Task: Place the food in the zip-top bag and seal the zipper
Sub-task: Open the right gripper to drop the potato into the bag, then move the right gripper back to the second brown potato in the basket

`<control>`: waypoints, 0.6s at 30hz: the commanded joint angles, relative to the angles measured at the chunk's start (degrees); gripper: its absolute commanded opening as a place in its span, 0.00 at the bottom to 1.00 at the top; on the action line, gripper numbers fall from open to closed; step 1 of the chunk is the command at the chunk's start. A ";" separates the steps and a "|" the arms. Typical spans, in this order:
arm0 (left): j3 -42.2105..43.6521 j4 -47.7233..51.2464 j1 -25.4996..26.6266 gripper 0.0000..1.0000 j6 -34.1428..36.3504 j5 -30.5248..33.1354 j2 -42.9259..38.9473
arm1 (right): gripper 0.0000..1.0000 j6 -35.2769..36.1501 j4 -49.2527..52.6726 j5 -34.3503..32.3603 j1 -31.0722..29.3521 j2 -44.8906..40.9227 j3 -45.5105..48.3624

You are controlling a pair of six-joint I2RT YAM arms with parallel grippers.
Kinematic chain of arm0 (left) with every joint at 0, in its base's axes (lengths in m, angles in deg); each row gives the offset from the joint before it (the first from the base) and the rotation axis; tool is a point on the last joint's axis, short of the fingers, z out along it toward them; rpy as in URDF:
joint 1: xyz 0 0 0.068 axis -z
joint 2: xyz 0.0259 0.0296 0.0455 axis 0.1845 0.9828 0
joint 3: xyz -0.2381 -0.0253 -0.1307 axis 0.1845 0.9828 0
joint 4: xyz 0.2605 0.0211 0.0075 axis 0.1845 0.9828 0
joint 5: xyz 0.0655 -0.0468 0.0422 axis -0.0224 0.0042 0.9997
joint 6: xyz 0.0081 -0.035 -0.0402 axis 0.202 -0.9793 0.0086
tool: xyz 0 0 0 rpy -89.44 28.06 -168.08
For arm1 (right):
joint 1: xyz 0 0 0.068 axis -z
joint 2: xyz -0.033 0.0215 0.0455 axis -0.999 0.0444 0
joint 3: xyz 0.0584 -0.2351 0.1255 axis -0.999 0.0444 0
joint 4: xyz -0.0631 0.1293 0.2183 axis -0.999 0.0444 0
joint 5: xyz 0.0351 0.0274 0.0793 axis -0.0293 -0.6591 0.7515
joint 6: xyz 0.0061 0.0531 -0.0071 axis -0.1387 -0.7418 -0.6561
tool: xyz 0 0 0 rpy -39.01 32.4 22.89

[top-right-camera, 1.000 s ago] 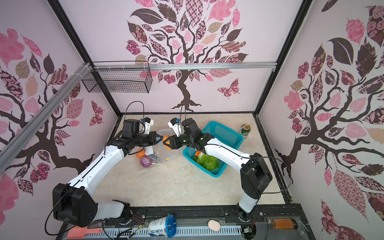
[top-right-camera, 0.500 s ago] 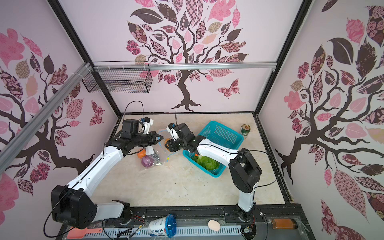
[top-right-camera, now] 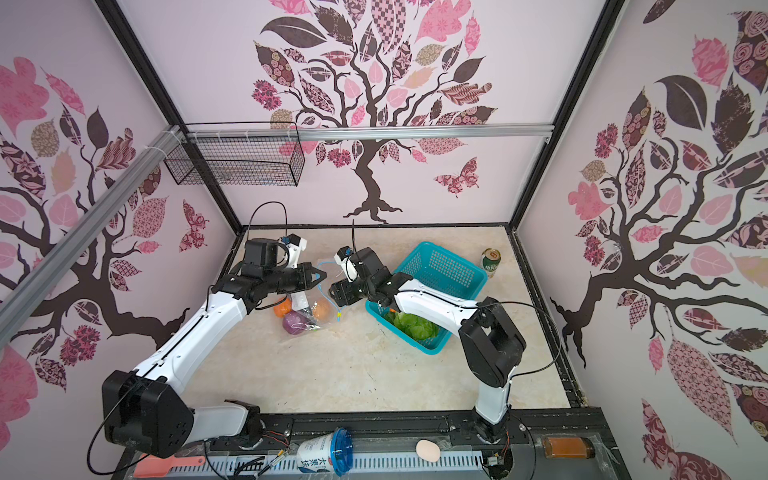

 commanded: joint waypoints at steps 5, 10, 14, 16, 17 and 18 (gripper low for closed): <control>0.99 -0.79 0.12 0.00 0.33 0.01 -0.22 | 0.76 -0.26 2.89 -5.43 1.87 -9.72 0.68; 1.08 -0.87 0.16 0.00 0.28 0.03 -0.08 | 0.77 -1.08 9.73 -11.52 6.58 -12.65 0.99; 1.10 -0.96 0.11 0.00 0.28 0.15 0.19 | 0.77 -0.84 17.59 -19.37 10.74 -14.64 1.57; 1.14 -0.96 0.14 0.00 0.22 0.01 0.55 | 0.78 -0.04 21.47 -24.26 12.33 -15.20 1.67; 1.14 -0.96 0.18 0.00 0.19 0.00 0.78 | 0.78 0.14 23.41 -26.68 12.82 -15.41 1.80; 1.18 -0.98 0.26 0.00 0.16 0.02 0.94 | 0.78 0.19 24.78 -28.45 13.51 -15.57 1.88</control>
